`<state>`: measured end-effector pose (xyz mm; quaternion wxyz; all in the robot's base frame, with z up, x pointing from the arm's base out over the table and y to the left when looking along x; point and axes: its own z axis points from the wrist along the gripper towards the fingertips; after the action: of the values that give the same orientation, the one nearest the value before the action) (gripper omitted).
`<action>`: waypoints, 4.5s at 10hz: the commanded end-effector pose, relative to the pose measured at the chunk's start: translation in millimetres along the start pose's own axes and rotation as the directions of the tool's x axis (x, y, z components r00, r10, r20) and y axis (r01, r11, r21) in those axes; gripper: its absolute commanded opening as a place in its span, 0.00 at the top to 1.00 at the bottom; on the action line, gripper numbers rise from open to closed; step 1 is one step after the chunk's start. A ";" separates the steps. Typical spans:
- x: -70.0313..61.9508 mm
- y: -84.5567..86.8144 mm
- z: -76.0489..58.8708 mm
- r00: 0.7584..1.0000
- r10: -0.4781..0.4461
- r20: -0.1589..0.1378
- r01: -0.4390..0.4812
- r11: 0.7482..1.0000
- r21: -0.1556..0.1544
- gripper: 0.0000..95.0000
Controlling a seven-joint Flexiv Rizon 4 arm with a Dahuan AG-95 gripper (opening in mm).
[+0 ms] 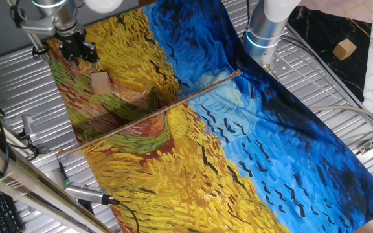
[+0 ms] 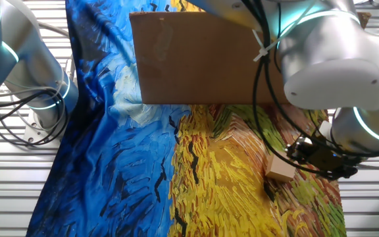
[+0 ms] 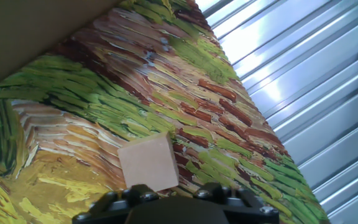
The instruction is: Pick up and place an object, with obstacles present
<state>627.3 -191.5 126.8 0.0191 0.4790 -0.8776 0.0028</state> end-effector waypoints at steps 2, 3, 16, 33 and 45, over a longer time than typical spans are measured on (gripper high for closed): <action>0.2 0.0 -0.3 1.000 -0.001 0.004 0.001 1.000 -0.002 0.20; 0.2 0.0 -0.3 1.000 -0.004 -0.005 0.004 1.000 0.003 0.20; 0.2 0.0 -0.3 0.997 -0.082 -0.015 0.081 0.996 -0.037 0.00; -5.4 27.9 72.7 0.996 -0.085 -0.024 0.083 0.995 -0.055 0.00; -11.6 28.6 97.8 0.995 -0.098 -0.013 0.097 0.994 -0.057 0.40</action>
<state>607.1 -168.9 28.5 0.0392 0.5195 -0.8534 -0.0193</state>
